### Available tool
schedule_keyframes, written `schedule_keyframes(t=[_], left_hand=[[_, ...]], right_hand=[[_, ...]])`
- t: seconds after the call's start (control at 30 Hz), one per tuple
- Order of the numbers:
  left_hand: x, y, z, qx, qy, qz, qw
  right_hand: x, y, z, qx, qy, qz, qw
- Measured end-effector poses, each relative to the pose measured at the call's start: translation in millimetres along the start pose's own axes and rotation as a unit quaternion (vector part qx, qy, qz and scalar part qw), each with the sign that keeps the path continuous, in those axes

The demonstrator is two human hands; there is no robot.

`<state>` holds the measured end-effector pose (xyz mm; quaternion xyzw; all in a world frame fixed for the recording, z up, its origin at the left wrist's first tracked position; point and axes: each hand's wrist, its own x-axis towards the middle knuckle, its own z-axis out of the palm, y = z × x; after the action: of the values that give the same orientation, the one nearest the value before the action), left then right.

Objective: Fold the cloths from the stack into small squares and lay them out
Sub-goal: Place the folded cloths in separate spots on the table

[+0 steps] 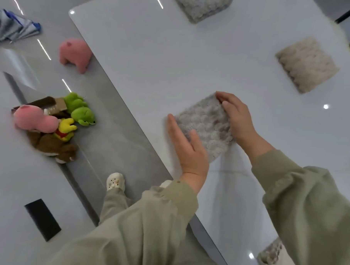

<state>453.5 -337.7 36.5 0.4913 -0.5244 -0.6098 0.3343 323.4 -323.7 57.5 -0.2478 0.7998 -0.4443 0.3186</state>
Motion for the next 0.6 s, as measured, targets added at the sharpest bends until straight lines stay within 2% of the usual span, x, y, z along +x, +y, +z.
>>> schedule_keyframes(t=[0.13, 0.33, 0.47, 0.53, 0.6], left_hand=[[-2, 1, 13, -0.004, -0.006, -0.004, 1.0], [-1, -2, 2, 0.015, 0.0, -0.012, 1.0], [0, 3, 0, 0.034, -0.027, -0.021, 0.999], [5, 3, -12, 0.071, -0.05, 0.01, 0.996], [15, 4, -29, 0.155, -0.091, 0.082, 0.98]], right_hand=[[-4, 0, -1, -0.001, -0.022, 0.008, 1.0], [-6, -2, -13, 0.008, -0.012, 0.017, 1.0], [-18, 1, -9, -0.021, -0.049, 0.013, 0.999], [-21, 1, -11, -0.037, -0.029, 0.015, 0.999], [-21, -2, -14, -0.07, 0.031, 0.013, 0.997]])
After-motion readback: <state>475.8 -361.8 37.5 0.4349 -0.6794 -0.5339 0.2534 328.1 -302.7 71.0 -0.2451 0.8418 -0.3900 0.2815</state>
